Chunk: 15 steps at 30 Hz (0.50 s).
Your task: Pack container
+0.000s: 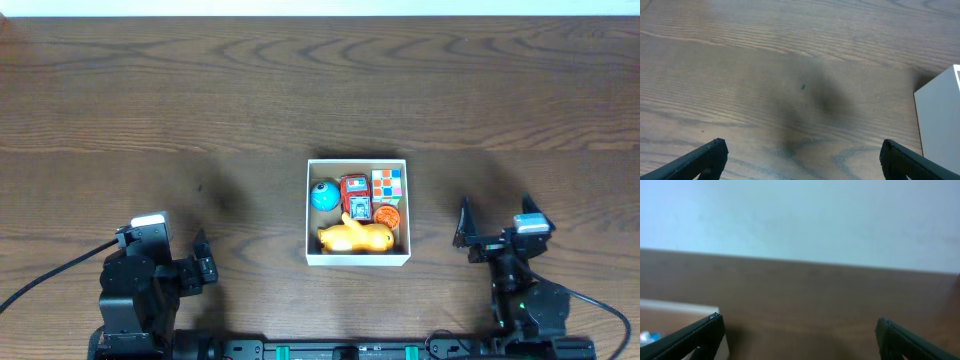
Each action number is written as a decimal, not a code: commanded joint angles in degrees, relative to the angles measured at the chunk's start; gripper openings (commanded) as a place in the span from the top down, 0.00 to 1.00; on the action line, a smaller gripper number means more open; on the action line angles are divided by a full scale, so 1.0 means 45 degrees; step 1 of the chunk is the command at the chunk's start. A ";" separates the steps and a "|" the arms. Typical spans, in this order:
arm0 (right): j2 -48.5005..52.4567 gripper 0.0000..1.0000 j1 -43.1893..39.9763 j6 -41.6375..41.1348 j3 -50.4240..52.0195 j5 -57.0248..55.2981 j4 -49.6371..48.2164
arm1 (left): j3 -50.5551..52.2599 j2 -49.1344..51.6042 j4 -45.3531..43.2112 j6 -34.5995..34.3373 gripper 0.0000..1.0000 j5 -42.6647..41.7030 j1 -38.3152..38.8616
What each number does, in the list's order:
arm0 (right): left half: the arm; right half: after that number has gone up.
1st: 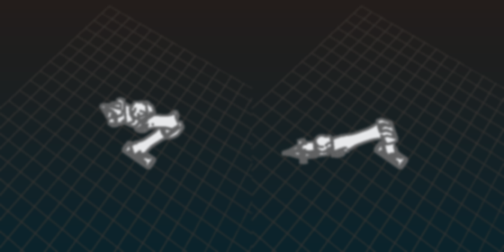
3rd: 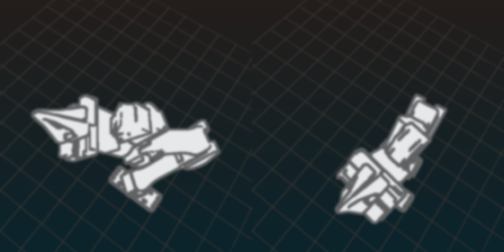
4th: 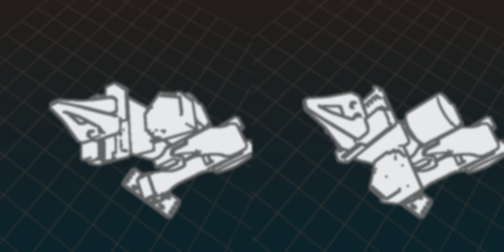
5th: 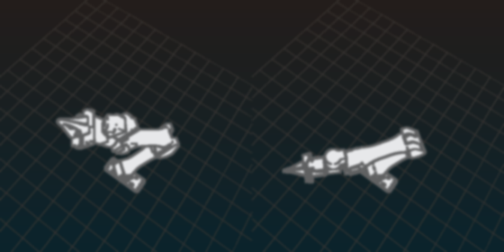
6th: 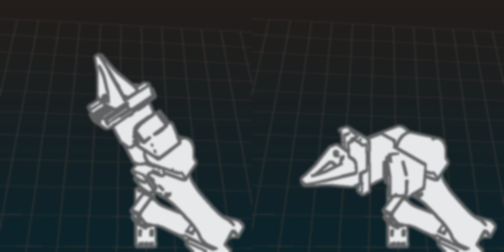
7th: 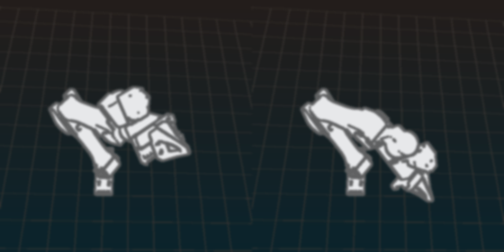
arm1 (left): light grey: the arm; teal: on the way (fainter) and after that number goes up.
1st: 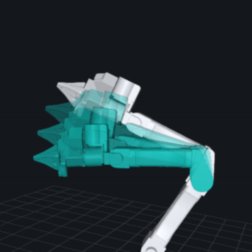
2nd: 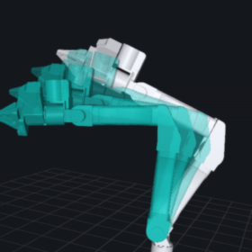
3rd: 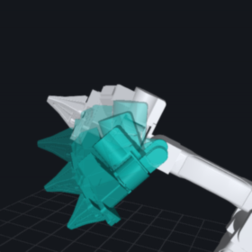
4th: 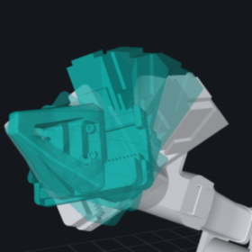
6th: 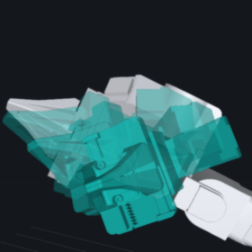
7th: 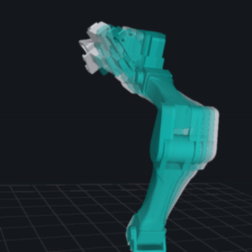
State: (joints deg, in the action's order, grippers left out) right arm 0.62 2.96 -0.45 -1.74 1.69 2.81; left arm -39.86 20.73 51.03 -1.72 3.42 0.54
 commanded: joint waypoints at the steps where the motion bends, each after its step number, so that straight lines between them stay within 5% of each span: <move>1: -0.0078 0.01 0.0204 0.0389 0.0316 0.0044 0.0335 | 0.0000 -0.0044 0.0005 -0.0165 0.02 0.0112 -0.0034; 15: -0.0073 0.01 0.0597 0.0874 0.0316 -0.0029 0.0287 | 0.0000 -0.0044 0.0005 -0.0165 0.02 0.0112 -0.0034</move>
State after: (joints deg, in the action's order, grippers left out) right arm 0.69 5.17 2.39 -0.51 1.52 4.03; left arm -39.83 20.78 51.05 -1.72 3.42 0.54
